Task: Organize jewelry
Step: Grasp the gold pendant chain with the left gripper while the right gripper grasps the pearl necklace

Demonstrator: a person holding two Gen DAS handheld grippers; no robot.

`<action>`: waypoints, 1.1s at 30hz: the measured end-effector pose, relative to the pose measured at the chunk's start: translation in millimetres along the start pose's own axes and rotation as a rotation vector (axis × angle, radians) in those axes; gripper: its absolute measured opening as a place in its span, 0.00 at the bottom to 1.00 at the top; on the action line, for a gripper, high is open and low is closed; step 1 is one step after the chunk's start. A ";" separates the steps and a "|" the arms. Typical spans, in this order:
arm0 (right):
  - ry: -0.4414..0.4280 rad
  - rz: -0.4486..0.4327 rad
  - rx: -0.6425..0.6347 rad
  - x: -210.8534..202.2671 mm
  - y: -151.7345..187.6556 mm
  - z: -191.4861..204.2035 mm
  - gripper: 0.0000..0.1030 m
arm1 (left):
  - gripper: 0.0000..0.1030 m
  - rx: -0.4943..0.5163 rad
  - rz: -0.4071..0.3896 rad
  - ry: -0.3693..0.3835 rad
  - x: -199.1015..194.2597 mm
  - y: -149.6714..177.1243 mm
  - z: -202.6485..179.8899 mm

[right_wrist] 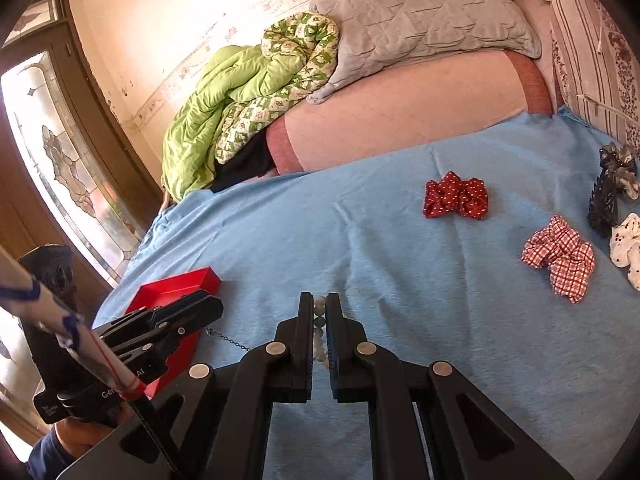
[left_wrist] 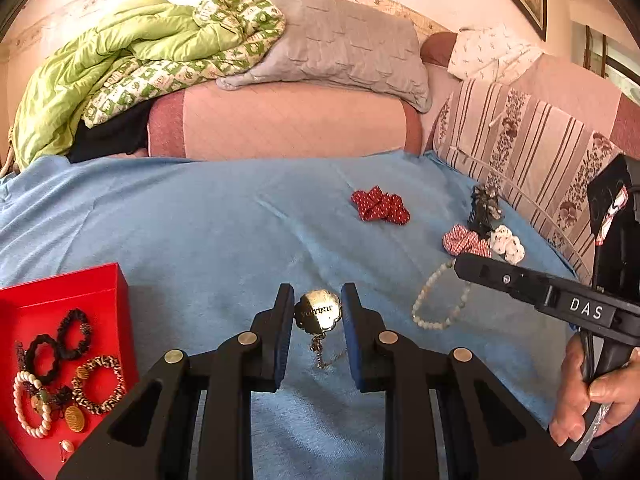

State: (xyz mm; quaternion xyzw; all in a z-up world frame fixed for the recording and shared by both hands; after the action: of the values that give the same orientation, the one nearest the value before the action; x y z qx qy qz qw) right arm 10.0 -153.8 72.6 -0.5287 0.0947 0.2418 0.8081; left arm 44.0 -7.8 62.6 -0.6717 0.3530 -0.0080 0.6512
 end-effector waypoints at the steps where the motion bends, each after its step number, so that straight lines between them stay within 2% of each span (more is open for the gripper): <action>1: -0.006 -0.003 0.006 -0.8 -0.7 1.9 0.06 | 0.22 -0.006 -0.004 -0.002 -2.8 -2.7 -0.1; 14: -0.119 -0.034 -0.027 -12.5 -6.3 58.8 0.06 | 0.22 -0.043 -0.108 -0.036 -61.1 -49.3 17.8; 22: -0.194 -0.020 -0.052 -14.8 -2.6 99.5 0.06 | 0.23 -0.053 -0.158 -0.099 -108.2 -73.7 43.6; 33: -0.349 0.056 -0.128 -1.8 19.4 186.2 0.06 | 0.23 -0.059 -0.172 -0.217 -166.3 -69.8 95.3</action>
State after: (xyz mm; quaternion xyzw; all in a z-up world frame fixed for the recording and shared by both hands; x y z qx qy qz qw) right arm -20.2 19.6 136.4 -0.5262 -0.0478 0.3576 0.7700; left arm -3.7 148.8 184.3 -0.7152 0.2217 0.0191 0.6625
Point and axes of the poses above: each gripper's, at about its wrist camera, not at the fingertips, and x roughly the way its jaws point, z to its left, y to its underside, the point moved 6 cm from there along x, roughly the way its jaws point, and after that the axes turned 10 degrees about -z, right-handed, at the moved point
